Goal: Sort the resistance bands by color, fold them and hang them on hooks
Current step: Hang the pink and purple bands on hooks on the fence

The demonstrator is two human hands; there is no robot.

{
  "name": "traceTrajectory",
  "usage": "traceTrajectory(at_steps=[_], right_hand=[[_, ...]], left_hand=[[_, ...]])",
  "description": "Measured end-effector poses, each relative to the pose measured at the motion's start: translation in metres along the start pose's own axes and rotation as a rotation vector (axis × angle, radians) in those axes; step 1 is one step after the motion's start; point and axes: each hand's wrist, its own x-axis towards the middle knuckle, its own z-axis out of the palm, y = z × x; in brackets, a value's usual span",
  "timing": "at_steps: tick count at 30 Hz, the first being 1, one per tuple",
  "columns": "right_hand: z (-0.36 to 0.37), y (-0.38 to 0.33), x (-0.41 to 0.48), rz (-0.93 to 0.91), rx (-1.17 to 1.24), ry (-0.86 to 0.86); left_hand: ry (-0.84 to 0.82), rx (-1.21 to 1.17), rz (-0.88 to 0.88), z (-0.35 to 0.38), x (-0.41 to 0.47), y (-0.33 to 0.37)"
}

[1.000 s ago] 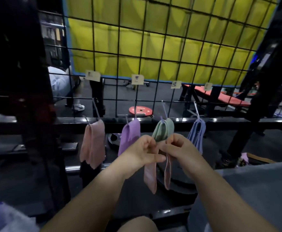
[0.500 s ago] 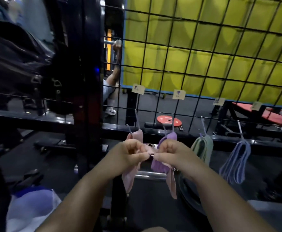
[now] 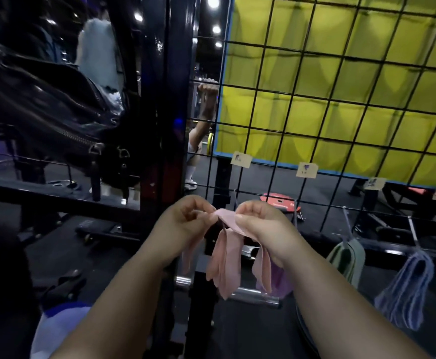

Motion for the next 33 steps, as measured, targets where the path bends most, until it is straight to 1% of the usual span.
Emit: traceTrajectory(at_steps=[3,8,13,17,21,25,30,33], right_hand=[[0.005,-0.005,0.013,0.023,0.032,0.066],[0.012,0.002,0.026,-0.011,-0.084,0.124],[0.013,0.011,0.031,0.022,-0.118,0.214],[0.010,0.017,0.029,0.012,-0.235,0.229],[0.009,0.020,0.027,0.057,-0.337,0.269],[0.007,0.023,0.025,0.093,-0.427,0.252],[0.005,0.027,0.025,0.158,-0.491,0.272],[0.005,0.026,0.023,0.181,-0.590,0.208]], left_hand=[[0.073,0.056,-0.004,0.004,0.010,-0.002],[0.201,0.172,-0.036,0.009,0.023,-0.016],[0.186,0.292,0.013,0.013,0.020,-0.025],[0.191,0.340,0.031,0.017,0.014,-0.030],[0.173,0.291,-0.005,0.021,0.008,-0.036],[0.152,0.218,0.021,0.028,0.003,-0.036],[0.211,0.282,0.049,0.033,0.002,-0.045],[0.204,0.249,0.064,0.037,-0.001,-0.048]])
